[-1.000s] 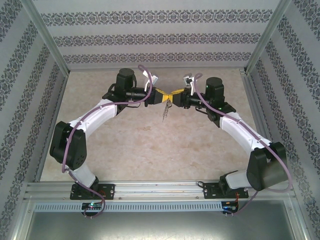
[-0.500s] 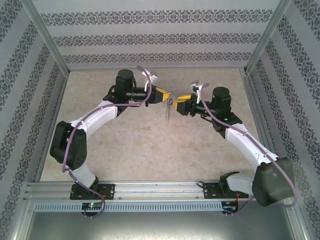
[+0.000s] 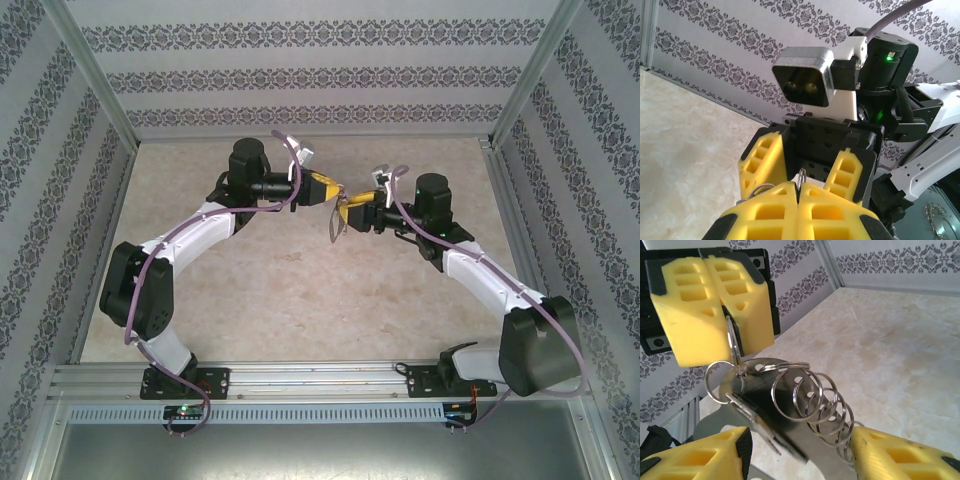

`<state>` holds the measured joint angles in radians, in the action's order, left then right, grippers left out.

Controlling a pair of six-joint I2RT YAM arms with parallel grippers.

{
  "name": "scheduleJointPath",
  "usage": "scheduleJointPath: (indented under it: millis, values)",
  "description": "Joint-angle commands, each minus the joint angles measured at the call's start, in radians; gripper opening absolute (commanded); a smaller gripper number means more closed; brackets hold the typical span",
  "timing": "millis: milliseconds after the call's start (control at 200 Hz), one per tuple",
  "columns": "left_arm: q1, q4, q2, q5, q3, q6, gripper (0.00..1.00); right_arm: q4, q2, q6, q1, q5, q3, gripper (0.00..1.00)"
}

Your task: Put the keys on the keyring

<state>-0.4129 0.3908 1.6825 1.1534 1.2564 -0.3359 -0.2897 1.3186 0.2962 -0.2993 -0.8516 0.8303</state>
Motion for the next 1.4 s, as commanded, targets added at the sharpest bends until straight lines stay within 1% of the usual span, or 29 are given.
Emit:
scheduleJointPath:
  millis: [0, 65, 140, 175, 235, 355, 410, 505, 550, 824, 1044, 1194, 1399]
  values:
    - [-0.014, 0.081, -0.020, 0.041, -0.003, -0.029, 0.00, -0.050, 0.019, -0.012, -0.016, -0.037, 0.048, 0.54]
    - [-0.014, 0.080, -0.018, 0.041, -0.003, -0.030, 0.00, -0.052, 0.022, -0.014, -0.021, -0.044, 0.052, 0.53]
    - [-0.014, 0.082, -0.019, 0.039, -0.005, -0.029, 0.00, -0.048, 0.018, -0.017, -0.024, -0.050, 0.049, 0.47]
    - [-0.014, 0.082, -0.018, 0.037, -0.004, -0.028, 0.00, -0.048, 0.013, -0.017, -0.024, -0.052, 0.046, 0.43]
    - [-0.014, 0.079, -0.018, 0.032, -0.006, -0.026, 0.00, -0.046, 0.006, -0.019, -0.024, -0.055, 0.040, 0.32]
    - [-0.014, 0.067, -0.020, 0.005, -0.006, -0.010, 0.00, -0.034, -0.013, -0.024, -0.024, -0.057, 0.026, 0.18]
    - [-0.014, 0.052, -0.023, -0.019, -0.005, 0.006, 0.00, -0.027, -0.019, -0.029, -0.024, -0.058, 0.021, 0.14]
    - [-0.014, 0.043, -0.032, -0.064, -0.011, 0.025, 0.00, -0.017, -0.025, -0.032, -0.021, -0.062, 0.013, 0.04]
    - [-0.014, 0.044, -0.038, -0.081, -0.015, 0.032, 0.00, -0.012, -0.027, -0.034, -0.020, -0.064, 0.012, 0.01]
    - [-0.015, 0.116, -0.069, -0.153, -0.052, 0.020, 0.00, 0.012, -0.016, -0.046, -0.014, -0.066, 0.003, 0.00]
    - [-0.014, 0.159, -0.076, -0.155, -0.065, -0.002, 0.00, -0.001, 0.031, -0.037, -0.017, -0.081, 0.016, 0.00]
    - [-0.014, 0.180, -0.073, -0.152, -0.067, -0.016, 0.00, 0.000, 0.058, -0.036, -0.036, -0.084, 0.039, 0.00]
    - [-0.014, 0.192, -0.064, -0.150, -0.068, -0.025, 0.00, 0.000, 0.064, -0.031, -0.058, -0.083, 0.071, 0.00]
